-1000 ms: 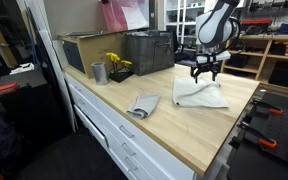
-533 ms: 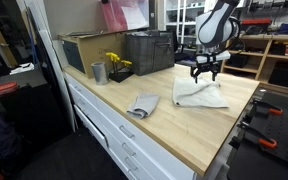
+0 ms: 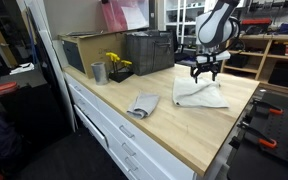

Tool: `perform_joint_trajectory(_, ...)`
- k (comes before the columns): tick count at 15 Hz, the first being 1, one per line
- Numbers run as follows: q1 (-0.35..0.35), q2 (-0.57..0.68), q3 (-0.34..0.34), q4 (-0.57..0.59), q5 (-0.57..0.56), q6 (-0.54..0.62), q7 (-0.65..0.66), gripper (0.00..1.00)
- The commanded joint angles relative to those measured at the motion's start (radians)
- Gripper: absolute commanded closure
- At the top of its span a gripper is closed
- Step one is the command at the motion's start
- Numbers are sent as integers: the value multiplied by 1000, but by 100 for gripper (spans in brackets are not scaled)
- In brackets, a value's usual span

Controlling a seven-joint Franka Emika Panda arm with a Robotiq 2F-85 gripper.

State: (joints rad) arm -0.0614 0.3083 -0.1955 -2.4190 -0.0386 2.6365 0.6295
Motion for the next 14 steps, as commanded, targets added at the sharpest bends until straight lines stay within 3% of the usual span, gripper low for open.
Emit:
perform_joint_trajectory(1,17,1,-16,1,10,-2,-8,0)
perform_joint_trajectory(12,17,1,-16,1,10,-2,-8,0)
perform_joint_trajectory(14,38,16,-3,50,24,-35,17,0)
